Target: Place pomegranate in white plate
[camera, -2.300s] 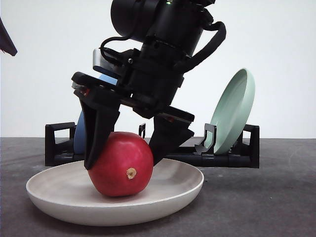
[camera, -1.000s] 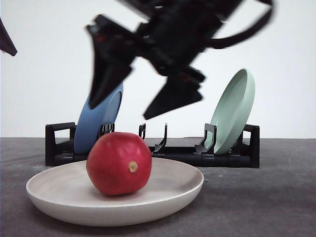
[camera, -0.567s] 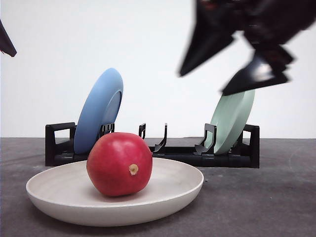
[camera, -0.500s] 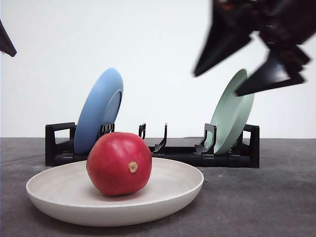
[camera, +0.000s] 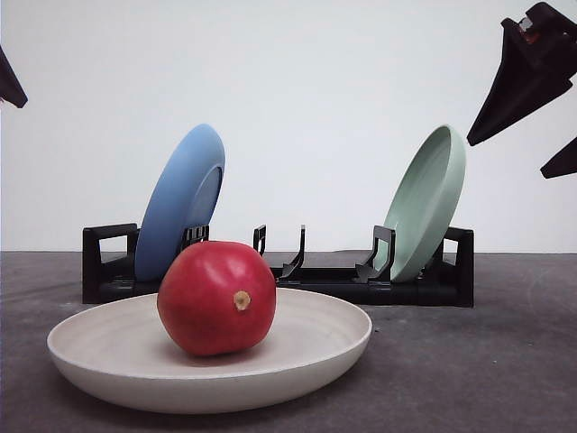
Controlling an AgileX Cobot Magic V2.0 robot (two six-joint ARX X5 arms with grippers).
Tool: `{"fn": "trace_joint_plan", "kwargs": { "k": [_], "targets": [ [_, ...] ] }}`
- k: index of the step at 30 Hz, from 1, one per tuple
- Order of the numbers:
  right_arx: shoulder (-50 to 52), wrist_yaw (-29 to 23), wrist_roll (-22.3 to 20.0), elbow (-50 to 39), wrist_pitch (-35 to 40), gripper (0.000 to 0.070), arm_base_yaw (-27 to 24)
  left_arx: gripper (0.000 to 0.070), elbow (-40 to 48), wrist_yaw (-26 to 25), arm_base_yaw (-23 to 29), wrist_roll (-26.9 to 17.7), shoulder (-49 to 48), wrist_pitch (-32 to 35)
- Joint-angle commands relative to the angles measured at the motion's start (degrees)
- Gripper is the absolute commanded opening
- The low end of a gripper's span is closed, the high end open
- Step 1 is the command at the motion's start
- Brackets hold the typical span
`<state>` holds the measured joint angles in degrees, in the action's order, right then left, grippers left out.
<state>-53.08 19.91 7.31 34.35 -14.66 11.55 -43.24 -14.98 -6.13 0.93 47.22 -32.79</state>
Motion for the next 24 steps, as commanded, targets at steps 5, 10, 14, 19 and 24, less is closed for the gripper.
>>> {"fn": "trace_joint_plan", "kwargs": {
  "k": [5, 10, 14, 19, 24],
  "targets": [
    [-0.37, -0.59, -0.75, 0.22, -0.84, 0.0023, -0.05, 0.0000, -1.07, -0.09, 0.02, 0.20, 0.31, -0.64],
    [-0.37, -0.43, -0.71, 0.22, -0.79, 0.0008, -0.05, 0.0000, -1.07, -0.09, 0.02, 0.17, 0.31, -0.84],
    [-0.37, -0.43, -0.72, 0.22, -0.78, 0.0008, -0.04, 0.0000, -1.07, -0.09, 0.02, 0.17, 0.31, -0.61],
    [-0.37, -0.45, -0.72, 0.22, -0.78, 0.0008, -0.06, 0.0000, -1.07, -0.09, 0.02, 0.15, 0.31, -0.61],
    [-0.37, -0.45, -0.72, 0.22, -0.78, 0.0008, -0.06, 0.0000, -1.07, -0.09, -0.10, 0.17, 0.20, -0.65]
  ]
}}
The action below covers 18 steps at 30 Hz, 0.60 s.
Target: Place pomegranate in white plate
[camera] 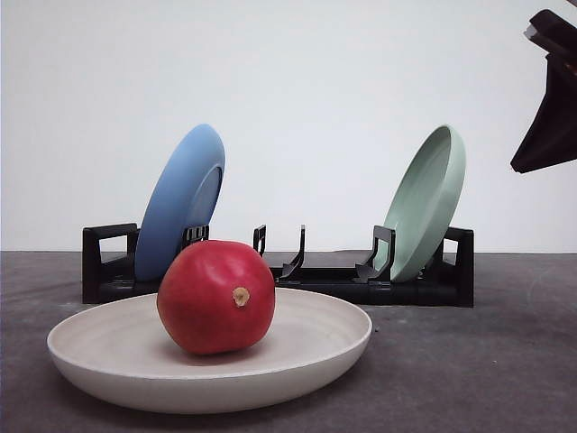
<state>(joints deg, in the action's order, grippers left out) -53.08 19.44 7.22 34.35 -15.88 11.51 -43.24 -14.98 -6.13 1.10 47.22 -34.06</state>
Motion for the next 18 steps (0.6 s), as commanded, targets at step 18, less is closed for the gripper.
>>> {"fn": "trace_joint_plan", "kwargs": {
  "k": [18],
  "targets": [
    [-0.37, 0.02, -0.63, 0.22, 0.44, 0.0008, -0.02, 0.0000, 21.20, 6.76, 4.34, -1.44, -19.96, 22.42]
  ]
}}
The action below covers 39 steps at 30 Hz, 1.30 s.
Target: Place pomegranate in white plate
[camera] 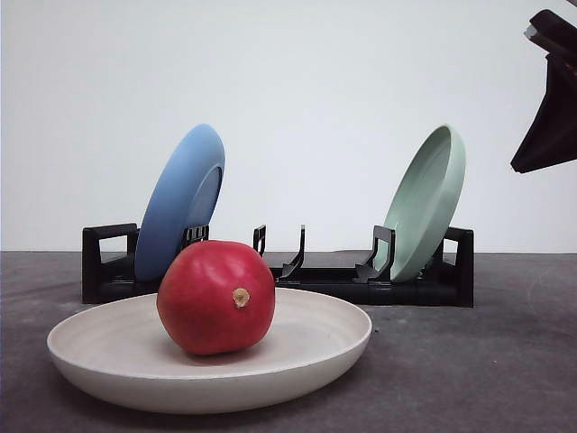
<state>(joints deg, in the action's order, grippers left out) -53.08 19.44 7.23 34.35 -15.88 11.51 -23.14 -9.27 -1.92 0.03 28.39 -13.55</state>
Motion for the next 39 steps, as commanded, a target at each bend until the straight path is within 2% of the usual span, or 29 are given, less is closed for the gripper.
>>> {"fn": "trace_joint_plan", "kwargs": {
  "k": [1, 3, 6, 19, 39],
  "targets": [
    [-0.37, 0.02, -0.64, 0.22, 0.44, 0.0008, -0.02, 0.0000, 2.77, 2.46, 0.33, -0.39, -2.94, 2.94],
    [-0.37, 0.02, -0.64, 0.22, 0.44, 0.0008, -0.02, 0.0000, 5.98, 5.12, 0.70, -0.37, -6.78, 3.94],
    [-0.37, 0.02, -0.64, 0.22, 0.44, 0.0008, -0.02, 0.0000, 9.99, 6.57, 1.31, -0.42, -12.01, 4.33],
    [-0.37, 0.02, -0.64, 0.22, 0.44, 0.0008, -0.02, 0.0000, 20.75, 6.55, 1.91, -0.45, -28.06, 4.21],
    [-0.37, 0.02, -0.64, 0.22, 0.92, 0.0008, -0.02, 0.0000, 22.45, 6.55, 1.91, -0.45, -28.25, 5.64]
  ]
}}
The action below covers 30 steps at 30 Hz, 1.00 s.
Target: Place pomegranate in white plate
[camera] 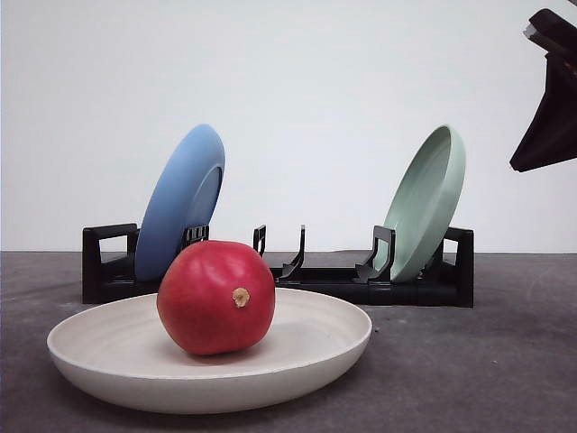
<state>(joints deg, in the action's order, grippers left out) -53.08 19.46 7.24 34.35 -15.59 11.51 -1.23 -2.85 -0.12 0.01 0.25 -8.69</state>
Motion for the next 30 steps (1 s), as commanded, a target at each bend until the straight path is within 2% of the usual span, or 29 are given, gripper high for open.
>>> {"fn": "trace_joint_plan", "kwargs": {
  "k": [1, 11, 13, 16, 19, 21, 23, 30],
  "targets": [
    [-0.37, 0.00, -0.65, 0.22, 0.62, 0.0008, -0.02, 0.0000, 0.55, 0.13, 0.11, -0.43, -0.11, 0.79],
    [0.01, -0.08, -1.05, 0.22, 0.48, 0.0008, 0.00, 0.0000, 0.55, 0.13, 0.11, -0.44, -0.11, 0.78],
    [1.49, -0.34, -3.11, 0.22, 0.17, 0.0008, -0.09, 0.0000, 0.55, 0.12, 0.11, -0.42, -0.11, 0.78],
    [3.62, -1.38, -10.55, 0.08, 0.50, 0.0008, -0.13, 0.0000, 0.55, 0.12, 0.11, -0.44, -0.11, 0.76],
    [6.81, -6.27, -15.21, -1.54, 0.60, 0.0008, -0.31, 0.0000, 0.55, 0.13, 0.11, -0.43, -0.11, 0.77],
    [9.65, -9.87, -16.46, -3.83, 1.44, 0.0008, -0.88, 0.0000, 0.55, 0.13, 0.11, -0.43, -0.11, 0.77],
    [13.27, -12.27, -16.18, -7.13, 3.55, 0.0008, -2.03, 0.0000, 0.55, 0.12, 0.11, -0.44, -0.11, 0.78],
    [26.99, -13.17, -11.18, -21.65, 15.02, 0.0008, -6.81, 0.0000, 0.55, 0.12, 0.11, -0.44, -0.10, 0.78]
  ]
}}
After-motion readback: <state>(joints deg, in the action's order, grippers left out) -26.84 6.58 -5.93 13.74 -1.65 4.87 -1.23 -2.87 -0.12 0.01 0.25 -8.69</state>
